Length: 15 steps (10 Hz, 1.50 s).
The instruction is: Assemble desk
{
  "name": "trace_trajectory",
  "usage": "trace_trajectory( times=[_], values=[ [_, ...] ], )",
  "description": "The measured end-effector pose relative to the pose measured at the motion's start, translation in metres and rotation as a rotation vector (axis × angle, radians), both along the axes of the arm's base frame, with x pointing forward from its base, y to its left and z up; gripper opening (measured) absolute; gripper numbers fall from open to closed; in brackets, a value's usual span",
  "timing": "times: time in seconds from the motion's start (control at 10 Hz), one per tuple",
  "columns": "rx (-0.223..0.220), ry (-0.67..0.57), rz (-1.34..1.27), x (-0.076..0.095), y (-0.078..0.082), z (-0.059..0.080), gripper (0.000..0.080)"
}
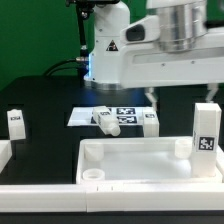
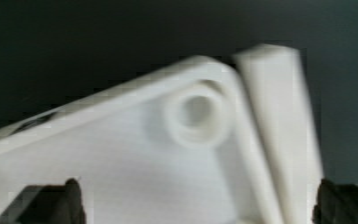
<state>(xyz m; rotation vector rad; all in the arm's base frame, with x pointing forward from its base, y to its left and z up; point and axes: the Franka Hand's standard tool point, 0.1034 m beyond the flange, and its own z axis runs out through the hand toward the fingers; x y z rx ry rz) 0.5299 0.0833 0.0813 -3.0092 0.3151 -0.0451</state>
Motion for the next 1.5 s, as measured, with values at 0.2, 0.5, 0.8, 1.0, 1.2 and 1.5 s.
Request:
trace_trajectory(
  times=[0.2,0.5,0.8,1.0,1.2,1.5],
  values=[
    [-0.018,-0.028,0.121,-0.001,-0.002,-0.004,0.0649],
    [-0.015,-0.004,0.146,-0.005,-0.004,-0.006,0.0649],
    [0.067,0.28,0.157,-0.045,-0.014,-0.018,0.0649],
    [0.063,0.397,0.145,-0.051,-0.01,-0.02,0.0649],
    [0.089,0.53,0.141,-0.055,-0.012,-0.022,0.0649],
    [0.082,0.826,0.105,-0.066,-0.018,-0.035,0.0649]
  ],
)
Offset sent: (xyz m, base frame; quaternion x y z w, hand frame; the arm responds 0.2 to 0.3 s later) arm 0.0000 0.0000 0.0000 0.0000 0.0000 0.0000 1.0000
